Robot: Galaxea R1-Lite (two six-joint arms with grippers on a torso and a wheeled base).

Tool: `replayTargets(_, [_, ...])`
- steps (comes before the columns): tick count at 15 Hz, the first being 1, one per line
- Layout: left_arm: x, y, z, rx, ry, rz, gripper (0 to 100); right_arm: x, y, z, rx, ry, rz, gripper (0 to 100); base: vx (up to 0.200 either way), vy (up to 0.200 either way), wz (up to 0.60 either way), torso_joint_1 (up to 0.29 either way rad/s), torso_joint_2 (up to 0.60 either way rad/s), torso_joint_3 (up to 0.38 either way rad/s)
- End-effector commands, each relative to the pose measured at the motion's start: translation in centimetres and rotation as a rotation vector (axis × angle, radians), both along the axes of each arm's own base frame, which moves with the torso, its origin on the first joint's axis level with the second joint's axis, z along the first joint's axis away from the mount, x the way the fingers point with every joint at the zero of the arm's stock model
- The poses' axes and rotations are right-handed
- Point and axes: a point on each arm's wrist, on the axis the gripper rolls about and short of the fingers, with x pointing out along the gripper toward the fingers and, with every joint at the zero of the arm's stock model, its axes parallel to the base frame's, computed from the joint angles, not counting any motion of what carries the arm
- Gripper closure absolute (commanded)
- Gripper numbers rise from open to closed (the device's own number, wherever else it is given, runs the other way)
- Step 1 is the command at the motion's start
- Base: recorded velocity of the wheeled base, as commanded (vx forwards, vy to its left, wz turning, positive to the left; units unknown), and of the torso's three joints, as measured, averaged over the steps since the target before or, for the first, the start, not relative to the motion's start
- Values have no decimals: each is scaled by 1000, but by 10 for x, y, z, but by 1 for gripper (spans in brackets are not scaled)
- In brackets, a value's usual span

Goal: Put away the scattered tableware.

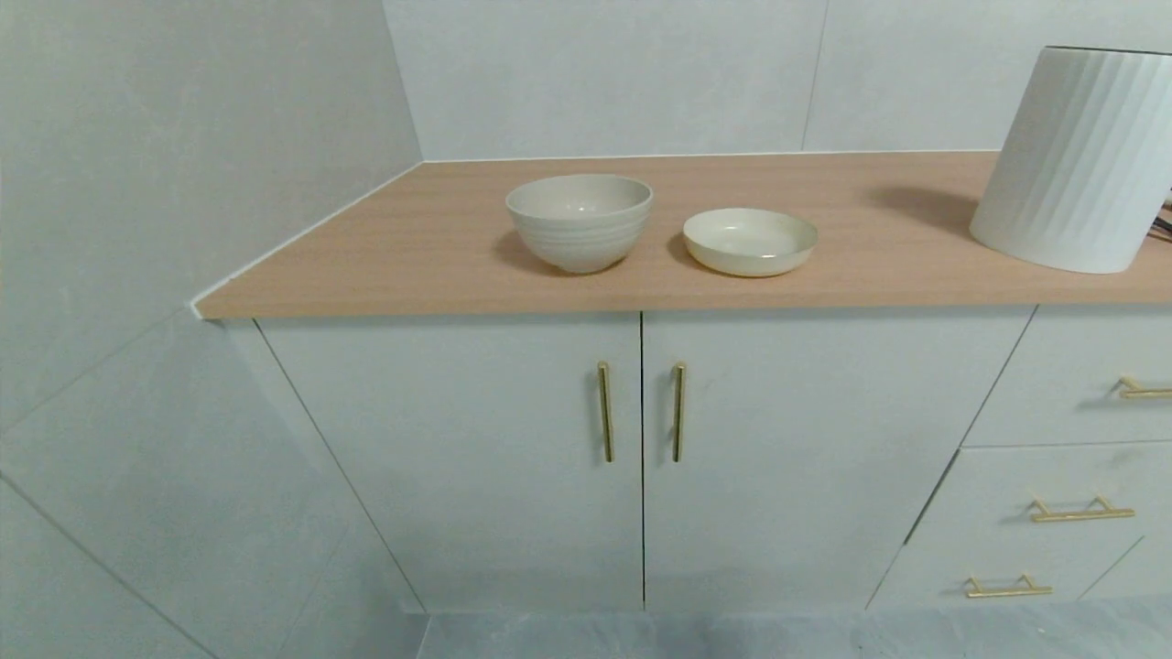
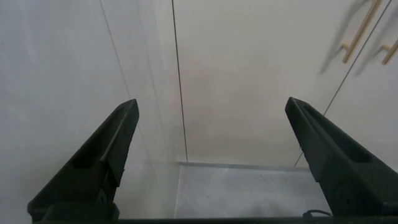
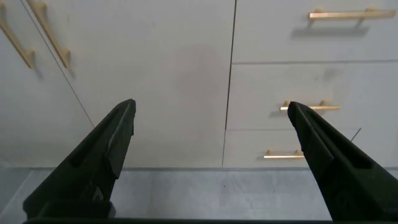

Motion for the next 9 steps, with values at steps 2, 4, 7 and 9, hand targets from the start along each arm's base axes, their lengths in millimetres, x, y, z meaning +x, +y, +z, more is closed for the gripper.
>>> replayTargets(2, [0,0,0,0,0,0,0,0,0,0,0,1,0,0,0,0,0,-129,444,315])
replayTargets(4, [0,0,0,0,0,0,0,0,0,0,0,1,0,0,0,0,0,-93,359,269])
replayTargets(7, [0,0,0,0,0,0,0,0,0,0,0,1,0,0,0,0,0,-21,85,55])
replayTargets(9, [0,0,0,0,0,0,0,0,0,0,0,1,0,0,0,0,0,0,0,0])
